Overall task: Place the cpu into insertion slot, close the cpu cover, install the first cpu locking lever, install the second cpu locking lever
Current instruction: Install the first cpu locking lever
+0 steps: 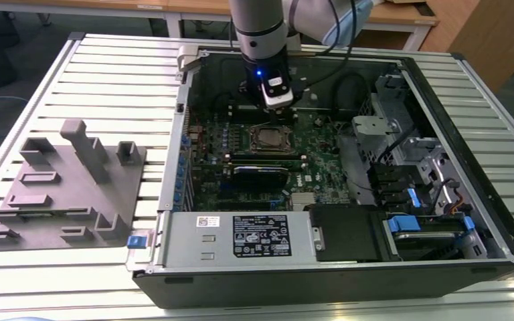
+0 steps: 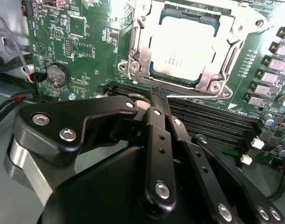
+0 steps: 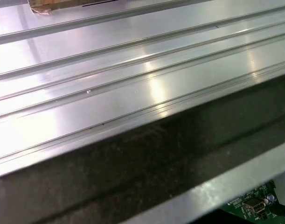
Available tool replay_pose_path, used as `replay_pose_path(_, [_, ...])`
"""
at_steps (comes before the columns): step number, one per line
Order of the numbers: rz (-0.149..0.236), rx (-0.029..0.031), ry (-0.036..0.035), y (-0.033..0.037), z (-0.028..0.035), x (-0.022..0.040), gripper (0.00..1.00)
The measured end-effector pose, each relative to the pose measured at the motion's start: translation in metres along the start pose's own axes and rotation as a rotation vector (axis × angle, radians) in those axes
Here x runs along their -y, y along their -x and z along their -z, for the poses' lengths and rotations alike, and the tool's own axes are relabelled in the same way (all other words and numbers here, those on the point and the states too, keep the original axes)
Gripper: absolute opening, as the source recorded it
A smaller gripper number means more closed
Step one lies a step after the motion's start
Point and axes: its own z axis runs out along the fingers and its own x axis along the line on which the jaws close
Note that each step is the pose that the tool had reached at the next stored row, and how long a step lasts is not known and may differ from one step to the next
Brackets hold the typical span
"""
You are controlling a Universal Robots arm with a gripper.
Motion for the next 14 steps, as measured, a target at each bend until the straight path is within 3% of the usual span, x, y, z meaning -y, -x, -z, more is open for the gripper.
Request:
replay_pose_path(9, [-0.002,-0.0016,0.0043,-0.0007,0.0001,-0.0003,0.11])
replay_pose_path(14, [-0.005,-0.0053,0.0147,-0.0007,0.0001,-0.0004,0.11])
